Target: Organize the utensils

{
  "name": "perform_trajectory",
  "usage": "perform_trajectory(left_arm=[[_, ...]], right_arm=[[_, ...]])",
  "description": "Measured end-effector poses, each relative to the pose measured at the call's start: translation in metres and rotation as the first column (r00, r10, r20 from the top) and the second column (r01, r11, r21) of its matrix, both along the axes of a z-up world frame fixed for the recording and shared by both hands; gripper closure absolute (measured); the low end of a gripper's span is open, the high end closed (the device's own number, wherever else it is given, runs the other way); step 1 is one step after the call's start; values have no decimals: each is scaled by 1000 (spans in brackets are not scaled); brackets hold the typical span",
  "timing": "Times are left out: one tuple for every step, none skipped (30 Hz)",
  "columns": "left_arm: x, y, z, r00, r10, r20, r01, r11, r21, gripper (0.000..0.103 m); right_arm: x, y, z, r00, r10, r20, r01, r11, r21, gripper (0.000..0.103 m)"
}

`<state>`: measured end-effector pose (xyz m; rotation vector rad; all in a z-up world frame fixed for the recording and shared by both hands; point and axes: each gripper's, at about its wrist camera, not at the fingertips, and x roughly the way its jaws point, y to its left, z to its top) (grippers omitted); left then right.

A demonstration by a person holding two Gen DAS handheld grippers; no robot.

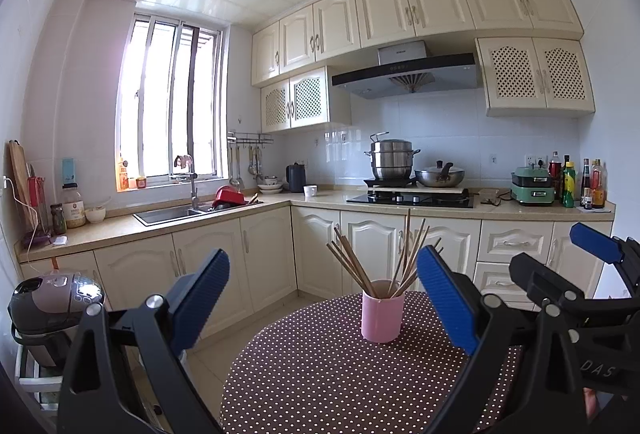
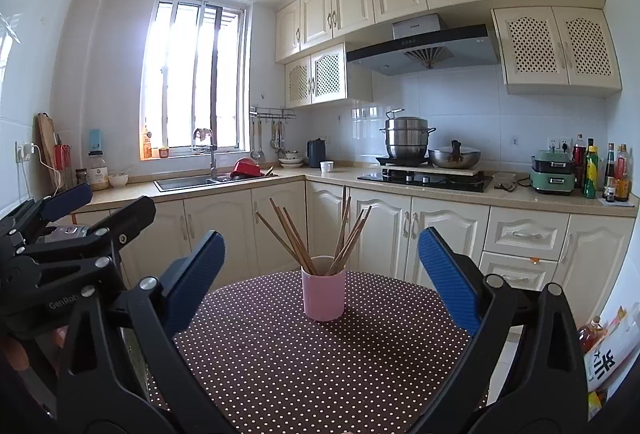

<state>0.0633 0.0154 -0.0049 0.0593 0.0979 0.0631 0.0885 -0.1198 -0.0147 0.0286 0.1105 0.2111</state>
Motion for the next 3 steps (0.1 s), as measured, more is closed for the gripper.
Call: perform_trajectory(left_arm=[[3,0,-2,1000,-1,-8,1,1000,-1,10],[6,0,-4,1000,-1,-15,1,1000,-3,10],[9,0,-5,1000,-1,-24,1,1000,-4,10]], right_arm=[[2,0,-1,1000,-1,-5,1,1000,1,8],[4,0,-3,1000,-1,-9,1,1000,2,7],[8,0,-5,1000,-1,-18,1,1000,3,7]])
